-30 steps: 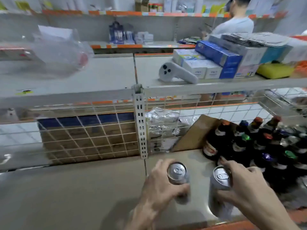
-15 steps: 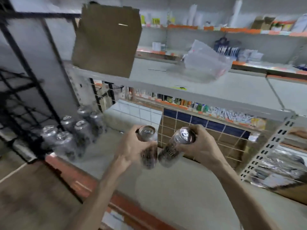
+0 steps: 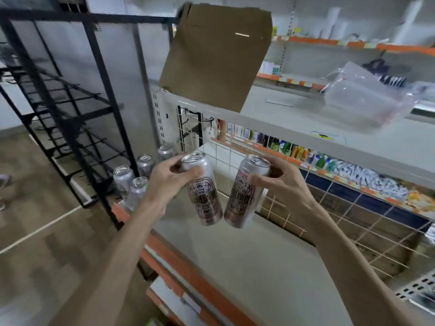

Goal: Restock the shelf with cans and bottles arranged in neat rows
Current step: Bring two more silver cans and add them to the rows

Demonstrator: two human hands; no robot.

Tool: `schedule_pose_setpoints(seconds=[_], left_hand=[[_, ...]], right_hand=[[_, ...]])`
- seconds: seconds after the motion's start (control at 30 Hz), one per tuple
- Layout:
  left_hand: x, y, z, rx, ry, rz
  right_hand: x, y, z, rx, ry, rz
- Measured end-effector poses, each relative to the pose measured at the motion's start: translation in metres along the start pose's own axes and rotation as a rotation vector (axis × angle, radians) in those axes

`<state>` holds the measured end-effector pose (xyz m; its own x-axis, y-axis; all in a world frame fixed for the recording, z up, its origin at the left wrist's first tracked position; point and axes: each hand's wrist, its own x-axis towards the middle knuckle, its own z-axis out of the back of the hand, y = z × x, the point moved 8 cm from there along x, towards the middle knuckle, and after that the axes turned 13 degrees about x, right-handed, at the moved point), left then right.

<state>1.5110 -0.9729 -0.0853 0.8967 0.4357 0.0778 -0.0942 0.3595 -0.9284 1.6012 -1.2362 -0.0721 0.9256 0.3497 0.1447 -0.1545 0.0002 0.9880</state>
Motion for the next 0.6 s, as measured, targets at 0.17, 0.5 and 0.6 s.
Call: schedule_pose_setpoints(seconds=[0.17,0.5,0.6], left_hand=[[0.016,0.009,0.017,-0.005,-0.037,0.023],[0.040,0.044,0.012,0.132,0.018,0.000],[0.050,0.061,0.012,0.193,0.033,0.009]], right_hand=[[0.026,-0.008,-0.030,0.031,0.055,-0.017],[0.063,-0.030,-0.087,-0.049,0.155,-0.016],[0.073,-0.049,-0.093,-0.055,0.139,-0.038]])
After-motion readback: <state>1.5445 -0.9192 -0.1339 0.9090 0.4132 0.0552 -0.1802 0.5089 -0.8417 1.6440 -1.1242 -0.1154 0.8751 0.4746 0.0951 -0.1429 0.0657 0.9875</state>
